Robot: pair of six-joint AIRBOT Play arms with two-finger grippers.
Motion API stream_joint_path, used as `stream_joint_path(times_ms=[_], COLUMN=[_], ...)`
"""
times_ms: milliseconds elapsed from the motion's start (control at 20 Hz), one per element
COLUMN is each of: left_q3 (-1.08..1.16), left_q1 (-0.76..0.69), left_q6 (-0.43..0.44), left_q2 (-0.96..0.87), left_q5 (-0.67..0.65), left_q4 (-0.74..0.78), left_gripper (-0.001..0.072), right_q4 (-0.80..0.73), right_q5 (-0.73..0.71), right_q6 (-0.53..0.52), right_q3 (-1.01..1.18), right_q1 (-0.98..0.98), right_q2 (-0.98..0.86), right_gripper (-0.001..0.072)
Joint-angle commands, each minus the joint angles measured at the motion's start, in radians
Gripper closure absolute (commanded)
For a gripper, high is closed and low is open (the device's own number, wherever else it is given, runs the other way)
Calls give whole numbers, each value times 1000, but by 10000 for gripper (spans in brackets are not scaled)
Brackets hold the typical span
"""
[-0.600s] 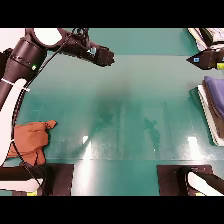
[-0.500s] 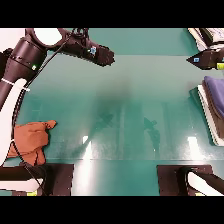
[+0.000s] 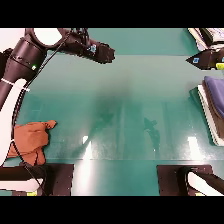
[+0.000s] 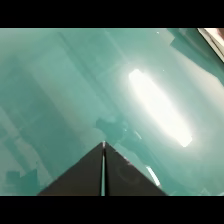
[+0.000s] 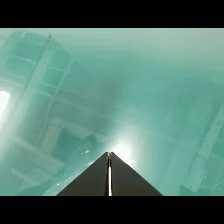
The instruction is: Fold the shirts.
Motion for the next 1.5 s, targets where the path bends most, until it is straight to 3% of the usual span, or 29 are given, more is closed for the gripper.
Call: stream_joint_path(times_ms=[0, 100, 150, 300, 400, 600, 650, 700, 750, 800, 1100, 1300, 1350, 1400, 1450], left_q3=[0, 5, 5, -51, -183, -502, -590, -675, -750, -826, -1171, -1226, -1226, -1226, -1226], left_q1=[0, 14, 31, 83, 131, 285, 320, 348, 371, 393, 518, 578, 578, 578, 578], left_q6=[0, 0, -10, -135, -142, -142, -143, -167, -193, -206, -237, -274, -286, -291, -291], left_q2=[1, 16, 36, 155, 309, 594, 650, 691, 717, 730, 731, 731, 731, 731, 731], left_q5=[47, -27, -137, -437, -507, -571, -586, -590, -583, -571, -396, -365, -376, -390, -395], left_q4=[-4, 7, 53, 426, 631, 675, 679, 689, 704, 730, 789, 790, 791, 788, 785], left_gripper=[681, 681, 682, 682, 681, 680, 648, 341, 79, 61, 61, 62, 155, 449, 659], right_q4=[1, 2, 3, 3, 7, 6, 7, 6, 6, 6, 6, 6, 6, 6, 6], right_q5=[23, 24, 26, 27, 27, 23, 23, 23, 23, 23, 24, 23, 23, 23, 22], right_q6=[0, 1, 1, 1, 1, 1, 1, 1, 1, 1, 1, 0, 0, 0, 0], right_q3=[-2, -15, -24, -56, -67, -66, -66, -66, -66, -66, -66, -66, -66, -66, -66], right_q1=[1, 1, 1, 1, 1, 1, 1, 1, 1, 1, 1, 1, 1, 1, 1], right_q2=[0, 0, 0, 1, 0, 0, 0, 0, 0, 0, 0, 0, 0, 0, 0], right_gripper=[693, 693, 694, 694, 694, 694, 694, 694, 694, 694, 694, 694, 693, 694, 693])
